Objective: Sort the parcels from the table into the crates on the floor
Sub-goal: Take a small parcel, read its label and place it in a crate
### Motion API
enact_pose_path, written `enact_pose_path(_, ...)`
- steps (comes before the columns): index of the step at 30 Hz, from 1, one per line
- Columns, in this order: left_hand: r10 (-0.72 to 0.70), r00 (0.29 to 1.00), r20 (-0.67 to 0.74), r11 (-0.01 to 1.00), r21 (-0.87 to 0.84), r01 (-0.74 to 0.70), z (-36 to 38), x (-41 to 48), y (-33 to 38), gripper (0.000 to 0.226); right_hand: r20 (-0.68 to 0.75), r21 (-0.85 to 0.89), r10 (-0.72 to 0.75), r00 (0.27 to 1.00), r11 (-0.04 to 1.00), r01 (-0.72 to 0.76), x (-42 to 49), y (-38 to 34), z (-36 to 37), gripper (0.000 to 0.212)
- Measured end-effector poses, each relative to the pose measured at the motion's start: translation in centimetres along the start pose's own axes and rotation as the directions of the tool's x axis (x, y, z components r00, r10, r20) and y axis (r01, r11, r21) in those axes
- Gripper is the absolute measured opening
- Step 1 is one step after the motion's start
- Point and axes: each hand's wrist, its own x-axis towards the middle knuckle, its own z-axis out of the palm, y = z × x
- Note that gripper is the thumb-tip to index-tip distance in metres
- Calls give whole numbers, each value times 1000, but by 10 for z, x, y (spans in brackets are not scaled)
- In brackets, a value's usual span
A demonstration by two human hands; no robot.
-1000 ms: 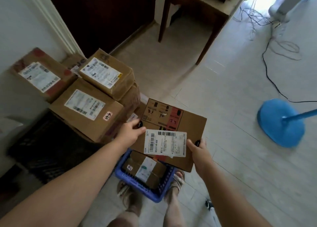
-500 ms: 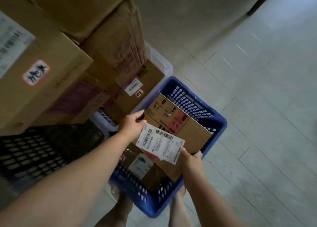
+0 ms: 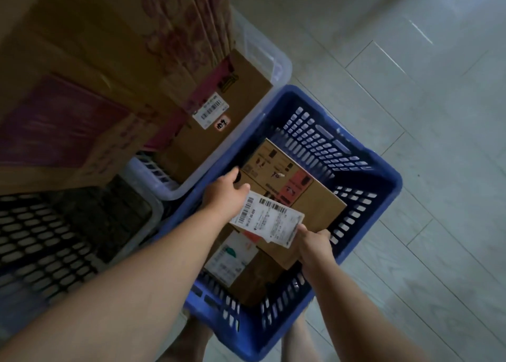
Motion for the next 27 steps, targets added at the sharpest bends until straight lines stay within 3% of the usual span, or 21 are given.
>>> enact_pose_path(3, 8, 1000, 12, 993, 114, -9, 9, 11, 6, 68, -14, -35, -49, 999, 998, 48, 9, -12, -1, 42)
enact_pose_path(6, -7, 1000, 6, 993, 118, 6, 15, 16, 8, 75, -8, -61, -45, 999, 997, 44, 17, -21, -4, 51)
enact_pose_path(10, -18, 1000, 19, 995, 103, 16, 12, 2, 5, 74, 12, -69, -19, 1000, 997, 20, 2, -21, -8, 61)
enact_pose_path(15, 30, 998, 52, 999, 30, -32, -16, -43, 11, 67, -30, -61, -100, 995, 993, 98, -51, -29, -19, 83)
enact_pose_path(27, 215, 976, -27, 972, -88, -216, -156, -239, 66, 60, 16, 118, -306, 952, 946, 302, -286, -46, -70, 36)
